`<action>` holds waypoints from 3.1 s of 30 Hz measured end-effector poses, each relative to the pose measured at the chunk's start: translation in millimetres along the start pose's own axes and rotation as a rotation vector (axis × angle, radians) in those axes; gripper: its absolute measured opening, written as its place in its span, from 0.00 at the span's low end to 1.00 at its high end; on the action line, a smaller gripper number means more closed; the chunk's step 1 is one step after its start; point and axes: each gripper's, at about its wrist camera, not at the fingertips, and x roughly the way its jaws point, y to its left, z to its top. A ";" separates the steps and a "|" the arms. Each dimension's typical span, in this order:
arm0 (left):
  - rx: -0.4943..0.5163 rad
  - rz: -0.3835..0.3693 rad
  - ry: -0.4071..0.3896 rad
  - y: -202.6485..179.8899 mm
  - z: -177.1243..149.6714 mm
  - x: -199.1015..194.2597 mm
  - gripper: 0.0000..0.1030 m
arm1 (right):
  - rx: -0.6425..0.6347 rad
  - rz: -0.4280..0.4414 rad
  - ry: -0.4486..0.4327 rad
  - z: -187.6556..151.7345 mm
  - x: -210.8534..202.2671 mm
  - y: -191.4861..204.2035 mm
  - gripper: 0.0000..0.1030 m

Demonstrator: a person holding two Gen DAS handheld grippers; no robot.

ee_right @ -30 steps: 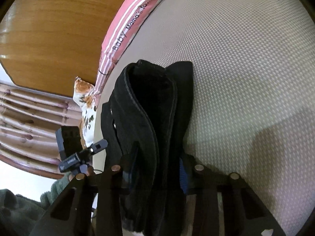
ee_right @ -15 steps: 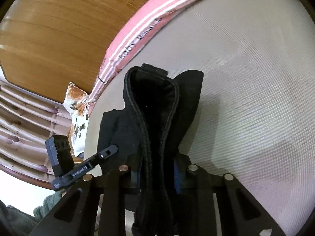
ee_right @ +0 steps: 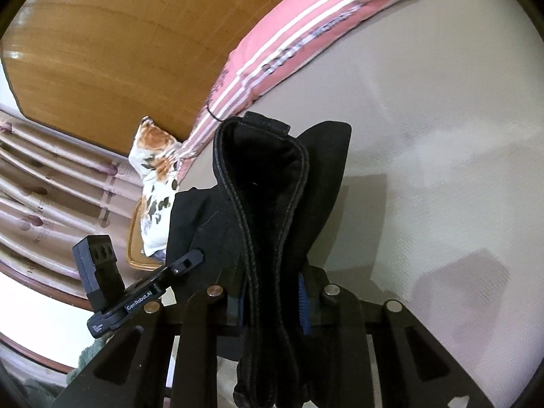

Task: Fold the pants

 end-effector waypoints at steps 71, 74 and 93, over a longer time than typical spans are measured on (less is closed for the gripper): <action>0.006 0.439 -0.118 17.8 -64.3 -9.0 0.78 | -0.478 -0.656 -0.147 -57.4 56.0 117.5 0.94; 0.011 0.439 -0.131 10.9 -69.4 -16.3 0.78 | -0.508 -0.667 -0.142 -70.5 57.4 128.0 0.95; 0.007 0.441 -0.140 -1.9 -93.4 -36.3 0.78 | -0.524 -0.680 -0.143 -101.0 49.6 134.3 0.97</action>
